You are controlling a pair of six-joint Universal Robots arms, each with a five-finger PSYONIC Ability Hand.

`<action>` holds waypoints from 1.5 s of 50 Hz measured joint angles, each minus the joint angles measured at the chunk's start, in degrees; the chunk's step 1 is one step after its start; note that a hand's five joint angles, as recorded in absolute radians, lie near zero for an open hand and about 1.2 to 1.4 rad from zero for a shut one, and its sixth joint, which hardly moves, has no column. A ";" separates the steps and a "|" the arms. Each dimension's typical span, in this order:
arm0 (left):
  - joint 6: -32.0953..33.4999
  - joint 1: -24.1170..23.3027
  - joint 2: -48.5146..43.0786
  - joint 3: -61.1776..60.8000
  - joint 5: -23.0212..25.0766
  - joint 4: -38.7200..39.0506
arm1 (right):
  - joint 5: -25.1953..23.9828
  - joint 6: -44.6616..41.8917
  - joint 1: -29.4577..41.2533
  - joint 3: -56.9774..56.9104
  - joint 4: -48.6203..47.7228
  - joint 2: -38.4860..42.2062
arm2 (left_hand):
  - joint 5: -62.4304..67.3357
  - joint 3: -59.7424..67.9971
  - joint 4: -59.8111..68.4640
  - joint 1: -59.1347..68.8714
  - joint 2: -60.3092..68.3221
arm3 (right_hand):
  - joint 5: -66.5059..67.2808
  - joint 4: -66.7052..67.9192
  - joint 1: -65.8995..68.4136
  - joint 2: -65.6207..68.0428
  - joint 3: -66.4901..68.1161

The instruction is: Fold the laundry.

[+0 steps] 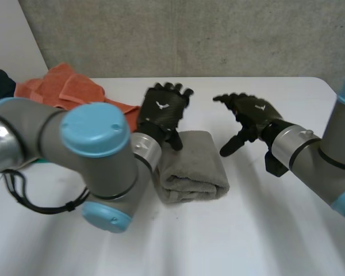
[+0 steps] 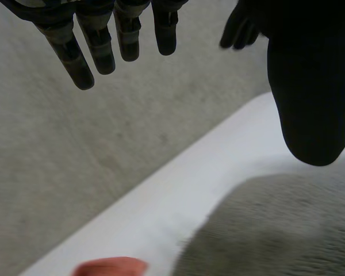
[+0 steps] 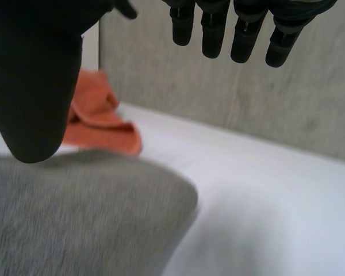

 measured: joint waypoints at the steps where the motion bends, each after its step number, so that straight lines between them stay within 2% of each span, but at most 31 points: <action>1: -0.05 -0.09 -0.56 0.55 0.01 -0.40 | -0.14 -0.18 -0.03 -0.61 0.69 0.64 | 0.00 0.00 0.00 0.00 0.00 | 0.00 0.00 0.00 0.00 0.00; 5: -0.14 -0.50 -6.05 5.69 -1.21 -6.08 | -2.20 -2.59 0.13 -6.66 6.64 7.69 | 0.00 0.00 0.00 0.00 0.00 | 0.00 0.00 0.00 0.00 0.00; 12: 0.20 -0.30 -9.95 7.73 -7.71 -15.92 | -4.00 -6.09 1.15 -12.30 9.52 15.74 | 0.00 0.00 0.00 0.00 0.00 | 0.00 0.01 0.00 0.00 0.00; 19: 0.73 -0.22 -10.29 5.57 -10.64 -19.22 | -1.16 -12.86 3.48 -14.34 9.48 20.22 | 0.00 0.00 0.00 0.00 0.00 | 2.43 3.44 1.35 1.71 2.65; 24: 2.09 -0.21 -9.82 4.43 -10.67 -19.26 | 3.32 -18.08 4.40 -14.76 9.41 20.39 | 0.01 0.00 0.00 0.00 0.00 | 4.53 7.03 6.07 5.67 6.26; 32: 3.23 0.55 -5.80 4.52 -9.93 -18.16 | 6.00 -19.08 4.20 -11.61 8.16 13.95 | 0.00 0.00 0.00 0.00 0.00 | 6.37 7.17 6.18 5.67 6.38; 39: 3.03 2.03 2.35 3.29 -6.19 -17.03 | 8.75 -12.20 3.67 -3.44 2.65 6.97 | 0.00 0.00 0.00 0.00 0.00 | 0.88 2.64 2.00 2.40 2.19; 47: 2.68 4.46 9.34 -1.53 6.68 -16.76 | 9.87 1.46 3.69 9.42 -5.53 1.69 | 0.00 0.00 0.00 0.00 0.00 | -0.01 0.25 0.28 0.31 0.07; 53: 2.29 6.20 10.40 -4.04 13.93 -16.86 | 7.03 9.20 4.55 13.33 -8.80 3.26 | -0.01 0.00 0.00 0.00 0.00 | -0.02 0.25 0.28 0.31 0.07; 62: 2.07 6.49 10.20 -5.33 15.21 -16.88 | 3.08 14.99 6.72 11.22 -11.27 10.30 | 0.00 0.00 0.00 0.00 0.00 | 2.70 3.51 2.58 2.89 2.79; 67: 2.07 6.48 10.18 -5.51 15.02 -16.88 | 3.03 15.29 7.12 9.32 -12.06 12.62 | -0.01 0.00 0.00 0.00 0.00 | 13.37 14.69 13.04 14.37 14.27; 68: 2.07 6.49 10.20 -5.52 15.01 -16.88 | 3.10 15.22 7.26 8.76 -12.35 13.09 | 0.00 0.00 0.00 0.00 0.00 | 20.84 22.05 19.27 21.59 21.52; 70: 2.07 6.51 10.20 -5.52 15.01 -16.87 | 3.15 15.14 7.40 8.43 -12.55 13.34 | 0.00 0.00 0.00 0.00 0.00 | 23.05 24.37 21.54 24.40 24.23; 74: 2.08 6.55 10.23 -5.51 15.08 -16.84 | 3.62 14.61 8.18 6.80 -13.19 14.52 | 0.00 0.00 0.00 0.00 0.00 | 37.23 38.50 33.00 38.76 38.21; 75: 2.08 6.56 10.23 -5.52 15.10 -16.83 | 3.89 14.33 8.34 6.34 -13.21 14.86 | 0.00 0.00 0.00 0.00 0.00 | 45.38 45.57 39.70 46.67 45.20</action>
